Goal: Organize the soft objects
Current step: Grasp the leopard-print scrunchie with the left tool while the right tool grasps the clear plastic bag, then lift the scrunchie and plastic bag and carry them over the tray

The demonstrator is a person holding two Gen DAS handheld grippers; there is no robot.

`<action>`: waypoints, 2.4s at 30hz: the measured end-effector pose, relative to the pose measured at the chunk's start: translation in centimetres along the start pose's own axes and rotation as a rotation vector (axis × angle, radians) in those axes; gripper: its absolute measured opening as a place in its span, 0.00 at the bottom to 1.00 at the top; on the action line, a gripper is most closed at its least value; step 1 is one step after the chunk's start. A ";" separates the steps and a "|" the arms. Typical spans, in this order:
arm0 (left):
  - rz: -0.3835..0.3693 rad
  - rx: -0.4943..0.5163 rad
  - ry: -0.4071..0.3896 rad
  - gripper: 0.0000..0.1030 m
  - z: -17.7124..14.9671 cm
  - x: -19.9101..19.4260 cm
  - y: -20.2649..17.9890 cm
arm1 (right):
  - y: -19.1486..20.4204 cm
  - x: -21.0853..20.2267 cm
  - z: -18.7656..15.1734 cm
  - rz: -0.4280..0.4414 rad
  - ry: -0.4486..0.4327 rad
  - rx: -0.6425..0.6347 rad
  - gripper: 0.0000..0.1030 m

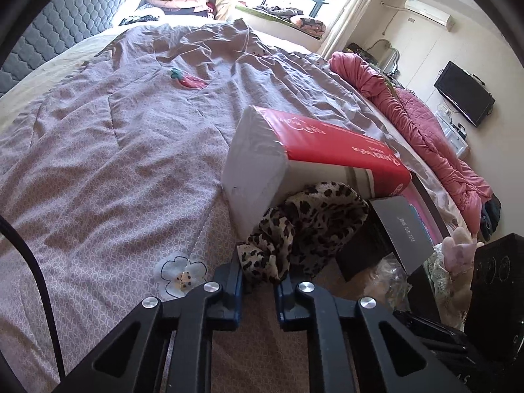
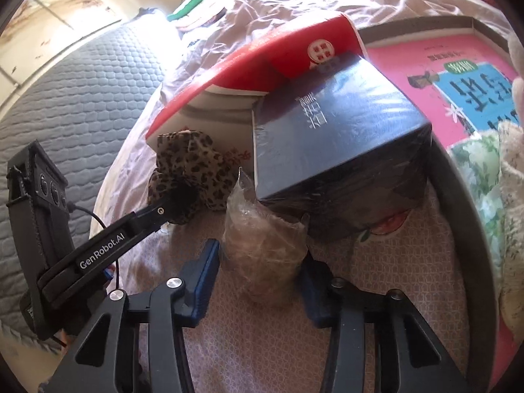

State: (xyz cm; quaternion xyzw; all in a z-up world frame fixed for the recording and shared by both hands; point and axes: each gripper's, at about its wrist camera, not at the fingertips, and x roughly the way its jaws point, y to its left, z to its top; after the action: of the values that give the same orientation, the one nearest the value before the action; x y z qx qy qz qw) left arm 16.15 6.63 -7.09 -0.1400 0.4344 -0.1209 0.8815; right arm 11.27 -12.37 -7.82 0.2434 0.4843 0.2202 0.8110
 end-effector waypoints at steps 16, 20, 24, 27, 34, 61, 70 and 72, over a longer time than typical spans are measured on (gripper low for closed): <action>0.105 0.067 -0.075 0.14 -1.3 -8.1 -6.4 | 2.1 -8.2 0.6 0.070 -0.121 -0.112 0.44; 0.094 0.099 -0.101 0.14 -1.6 -10.1 -8.9 | 2.3 -11.6 1.5 0.050 -0.200 -0.152 0.44; 0.092 0.140 -0.115 0.14 -1.8 -11.7 -11.8 | 2.1 -14.7 1.8 0.045 -0.254 -0.166 0.44; 0.088 0.170 -0.121 0.14 -1.8 -12.6 -13.9 | 1.4 -16.4 2.0 0.059 -0.276 -0.158 0.44; 0.051 0.224 -0.117 0.14 -1.9 -13.2 -18.6 | -1.1 -21.1 2.8 0.058 -0.287 -0.167 0.44; -0.029 0.337 0.152 0.14 -2.9 -0.6 -29.4 | -15.7 -24.9 2.3 -0.180 -0.230 -0.026 0.44; 0.004 0.335 0.183 0.14 -2.6 1.9 -29.3 | -16.0 -21.9 2.0 -0.193 -0.164 -0.046 0.44; 0.001 0.329 0.186 0.14 -2.4 2.1 -29.3 | -16.0 -21.5 2.0 -0.200 -0.160 -0.052 0.44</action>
State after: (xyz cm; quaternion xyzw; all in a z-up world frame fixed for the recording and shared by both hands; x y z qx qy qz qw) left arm 12.83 -21.69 0.24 0.0179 0.4885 -0.2021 0.8487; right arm 5.68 -38.09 -2.11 0.1896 0.4340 0.1308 0.8709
